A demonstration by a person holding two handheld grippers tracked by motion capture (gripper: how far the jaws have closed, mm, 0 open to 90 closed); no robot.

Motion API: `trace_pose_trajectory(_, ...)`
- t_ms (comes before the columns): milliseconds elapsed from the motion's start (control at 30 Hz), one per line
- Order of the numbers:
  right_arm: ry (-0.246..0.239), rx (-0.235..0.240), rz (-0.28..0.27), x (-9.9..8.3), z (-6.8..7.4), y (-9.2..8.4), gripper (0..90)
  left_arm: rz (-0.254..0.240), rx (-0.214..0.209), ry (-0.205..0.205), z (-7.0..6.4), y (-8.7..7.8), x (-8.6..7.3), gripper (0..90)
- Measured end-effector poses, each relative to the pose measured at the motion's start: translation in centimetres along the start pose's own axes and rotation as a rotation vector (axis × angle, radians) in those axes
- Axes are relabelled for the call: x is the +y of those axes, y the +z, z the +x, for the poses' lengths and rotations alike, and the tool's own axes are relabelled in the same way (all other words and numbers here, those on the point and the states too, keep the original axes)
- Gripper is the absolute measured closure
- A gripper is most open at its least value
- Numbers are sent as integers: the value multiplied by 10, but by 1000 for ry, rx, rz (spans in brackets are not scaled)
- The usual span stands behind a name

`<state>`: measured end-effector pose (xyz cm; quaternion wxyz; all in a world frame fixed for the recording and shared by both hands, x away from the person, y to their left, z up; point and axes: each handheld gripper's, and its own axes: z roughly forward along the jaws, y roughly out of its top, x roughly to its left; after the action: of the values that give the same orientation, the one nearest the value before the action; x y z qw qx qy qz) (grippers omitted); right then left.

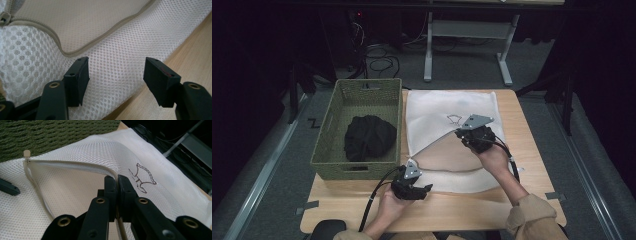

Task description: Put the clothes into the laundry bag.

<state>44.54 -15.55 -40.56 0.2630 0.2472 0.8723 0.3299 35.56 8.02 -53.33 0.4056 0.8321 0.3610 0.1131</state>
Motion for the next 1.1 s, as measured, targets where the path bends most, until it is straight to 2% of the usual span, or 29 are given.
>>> trace_pose_trajectory(200,9,5,-1,4,-3,-3,872,-1,1,-2,1,0,0,375)
trace_pose_trajectory(633,-4,14,-17,13,-5,-9,872,10,6,4,0,2,0,373)
trace_pose_trajectory(1100,5,7,-10,11,-7,-9,872,9,6,4,0,0,1,373)
